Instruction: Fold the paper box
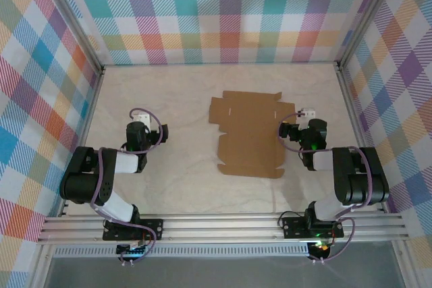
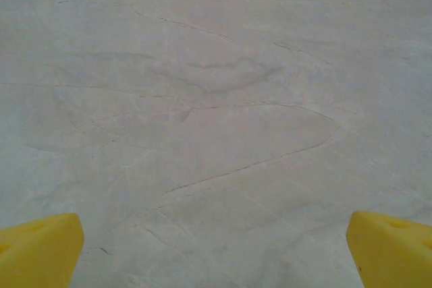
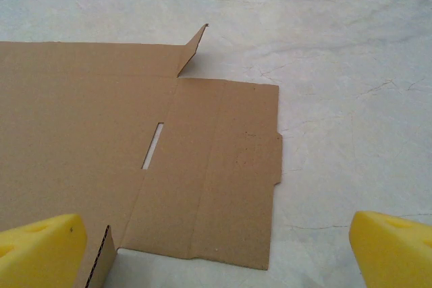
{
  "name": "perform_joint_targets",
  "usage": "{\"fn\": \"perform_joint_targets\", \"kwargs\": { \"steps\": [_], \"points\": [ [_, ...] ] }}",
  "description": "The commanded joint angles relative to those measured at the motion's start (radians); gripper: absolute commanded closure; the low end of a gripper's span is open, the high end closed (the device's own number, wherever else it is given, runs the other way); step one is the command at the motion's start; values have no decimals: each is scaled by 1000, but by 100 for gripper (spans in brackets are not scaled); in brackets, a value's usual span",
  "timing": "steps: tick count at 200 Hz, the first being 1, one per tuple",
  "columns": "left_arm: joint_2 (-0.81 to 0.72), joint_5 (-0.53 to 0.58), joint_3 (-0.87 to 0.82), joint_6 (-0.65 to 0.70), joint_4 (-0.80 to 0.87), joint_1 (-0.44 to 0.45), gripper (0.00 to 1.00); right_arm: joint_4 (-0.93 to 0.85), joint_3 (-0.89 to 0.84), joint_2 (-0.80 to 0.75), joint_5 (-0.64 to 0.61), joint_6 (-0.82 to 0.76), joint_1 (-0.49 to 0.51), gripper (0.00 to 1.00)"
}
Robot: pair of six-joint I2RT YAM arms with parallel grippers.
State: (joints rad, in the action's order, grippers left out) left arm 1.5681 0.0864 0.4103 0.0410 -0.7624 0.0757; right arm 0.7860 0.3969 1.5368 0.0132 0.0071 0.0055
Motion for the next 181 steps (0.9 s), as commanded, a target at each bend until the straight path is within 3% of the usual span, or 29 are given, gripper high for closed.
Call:
{"fn": "perform_joint_targets", "kwargs": {
  "steps": [1,156,181],
  "points": [
    [-5,-18,18,-8,-28,-12,0,42,16,-3,21,4,-6,0],
    [-5,-17,14,-9,-33,-12,0,44,13,-6,17,5,-6,0],
    [-84,-4,39,-8,70,-6,0,-63,24,-112,5,11,-6,0]
  ]
}}
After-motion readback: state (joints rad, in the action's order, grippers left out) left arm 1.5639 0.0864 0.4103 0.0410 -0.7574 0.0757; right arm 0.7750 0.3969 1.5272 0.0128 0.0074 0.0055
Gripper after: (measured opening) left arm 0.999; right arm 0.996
